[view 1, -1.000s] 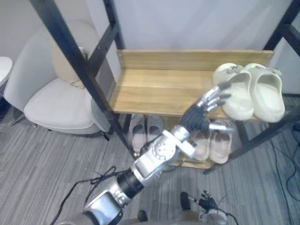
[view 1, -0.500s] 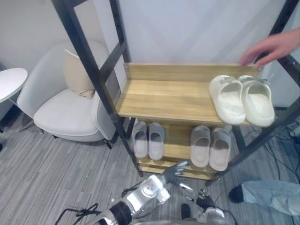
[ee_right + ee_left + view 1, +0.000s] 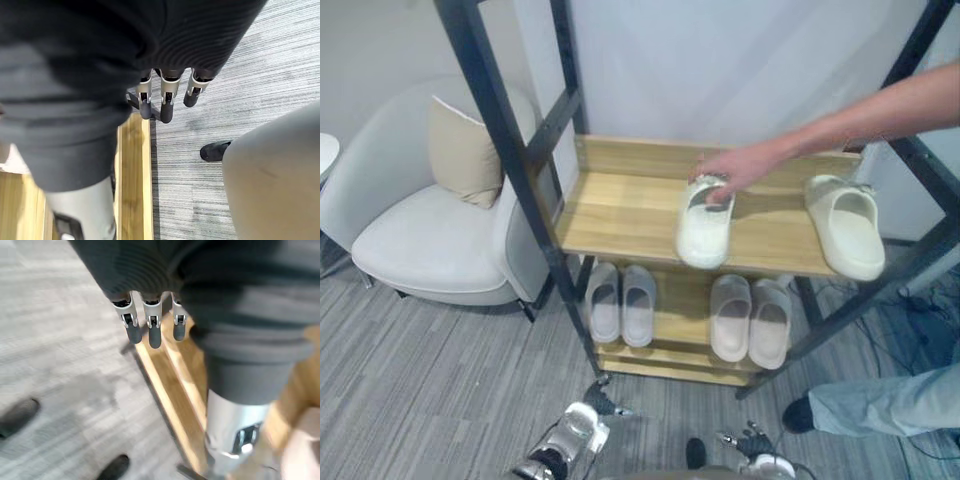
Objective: Organize the slippers on the shoe rack
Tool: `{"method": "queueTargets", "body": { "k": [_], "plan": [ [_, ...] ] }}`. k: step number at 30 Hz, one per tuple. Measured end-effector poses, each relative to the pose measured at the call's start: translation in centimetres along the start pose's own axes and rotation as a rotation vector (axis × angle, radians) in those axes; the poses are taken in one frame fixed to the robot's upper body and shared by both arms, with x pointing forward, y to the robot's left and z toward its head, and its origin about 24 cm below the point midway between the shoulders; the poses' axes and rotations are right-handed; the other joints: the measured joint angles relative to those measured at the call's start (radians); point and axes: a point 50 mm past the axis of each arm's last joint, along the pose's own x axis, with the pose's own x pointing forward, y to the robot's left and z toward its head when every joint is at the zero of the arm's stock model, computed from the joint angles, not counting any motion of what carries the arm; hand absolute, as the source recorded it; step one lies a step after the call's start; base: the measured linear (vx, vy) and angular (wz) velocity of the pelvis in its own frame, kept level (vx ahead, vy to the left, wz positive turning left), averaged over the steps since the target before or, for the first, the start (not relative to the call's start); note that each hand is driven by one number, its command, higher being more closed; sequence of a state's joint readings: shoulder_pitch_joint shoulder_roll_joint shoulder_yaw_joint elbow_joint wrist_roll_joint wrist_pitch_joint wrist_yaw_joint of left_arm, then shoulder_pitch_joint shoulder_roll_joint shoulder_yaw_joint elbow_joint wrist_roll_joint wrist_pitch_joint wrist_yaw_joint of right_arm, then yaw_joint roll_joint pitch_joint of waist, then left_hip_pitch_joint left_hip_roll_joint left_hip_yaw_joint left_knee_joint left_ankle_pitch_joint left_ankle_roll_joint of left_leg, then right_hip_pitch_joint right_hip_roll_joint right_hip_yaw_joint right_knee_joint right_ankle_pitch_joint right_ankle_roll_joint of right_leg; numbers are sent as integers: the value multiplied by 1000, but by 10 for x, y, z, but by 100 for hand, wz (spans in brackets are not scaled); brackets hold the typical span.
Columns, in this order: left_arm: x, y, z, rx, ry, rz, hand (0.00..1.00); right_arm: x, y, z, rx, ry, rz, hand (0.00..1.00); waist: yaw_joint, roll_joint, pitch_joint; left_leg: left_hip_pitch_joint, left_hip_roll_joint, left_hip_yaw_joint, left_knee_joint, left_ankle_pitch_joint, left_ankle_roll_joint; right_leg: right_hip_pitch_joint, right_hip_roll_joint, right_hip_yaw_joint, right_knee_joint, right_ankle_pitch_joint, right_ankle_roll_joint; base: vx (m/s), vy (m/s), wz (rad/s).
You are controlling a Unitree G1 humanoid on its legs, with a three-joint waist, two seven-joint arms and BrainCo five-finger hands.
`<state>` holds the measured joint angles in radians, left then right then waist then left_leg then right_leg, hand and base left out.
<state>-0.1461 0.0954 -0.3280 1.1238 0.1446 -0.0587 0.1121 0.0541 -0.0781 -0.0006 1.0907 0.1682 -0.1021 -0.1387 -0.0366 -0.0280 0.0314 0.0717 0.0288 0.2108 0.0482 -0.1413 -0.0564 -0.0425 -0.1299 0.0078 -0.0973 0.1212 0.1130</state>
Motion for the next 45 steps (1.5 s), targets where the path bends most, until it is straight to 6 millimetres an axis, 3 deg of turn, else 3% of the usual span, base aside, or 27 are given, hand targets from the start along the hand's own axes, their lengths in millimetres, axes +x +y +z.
{"method": "queueTargets", "body": {
  "k": [12,24,29,34,36,37,39,40,45],
  "plan": [
    [-11,-5,-36,-85,110,19,0,1,-2,-2,7,19,-2,0,1,2,-2,4,0,-1,2,-1,0,4,0,0,0,0,0,-5,-5,0],
    [-11,-9,-36,-59,106,8,0,1,-2,-2,-1,19,-2,0,4,8,-5,3,0,-4,2,-1,0,3,0,-3,0,0,-1,0,0,0],
    [-11,-28,-23,108,38,-92,0,1,-2,-3,-7,20,-1,0,2,12,-11,2,0,-5,2,-1,0,3,0,-3,0,0,-1,0,0,0],
    [-13,-68,32,290,-201,-260,0,1,-1,-2,-16,13,1,0,-3,14,-14,-2,0,-5,2,-2,-1,1,0,-2,0,0,-1,0,0,0],
    [-19,-86,64,341,-335,-338,0,1,-1,-1,-10,11,-1,0,-9,15,-14,-3,0,-4,1,-2,-1,-1,0,-1,0,0,-1,0,0,0],
    [-29,-101,91,373,-450,-413,0,1,-2,-1,-2,9,-2,0,-14,16,-15,-4,0,-3,0,-2,-2,-4,0,1,0,0,-1,0,0,0],
    [-38,-111,109,375,-537,-474,0,1,-2,0,0,6,-2,0,-18,18,-16,-9,-1,-2,0,-2,-2,-10,0,3,0,0,-1,0,0,0],
    [-52,-121,128,361,-637,-536,0,1,-2,1,11,0,-3,0,-22,21,-18,-17,-2,-2,1,-2,-1,-17,0,5,0,0,-1,0,0,0],
    [-91,-132,187,225,-889,-657,0,2,-3,3,16,-5,-8,0,-31,33,-24,-26,-2,0,1,-2,-1,-29,1,8,0,1,-2,4,-15,-2]
  ]
}}
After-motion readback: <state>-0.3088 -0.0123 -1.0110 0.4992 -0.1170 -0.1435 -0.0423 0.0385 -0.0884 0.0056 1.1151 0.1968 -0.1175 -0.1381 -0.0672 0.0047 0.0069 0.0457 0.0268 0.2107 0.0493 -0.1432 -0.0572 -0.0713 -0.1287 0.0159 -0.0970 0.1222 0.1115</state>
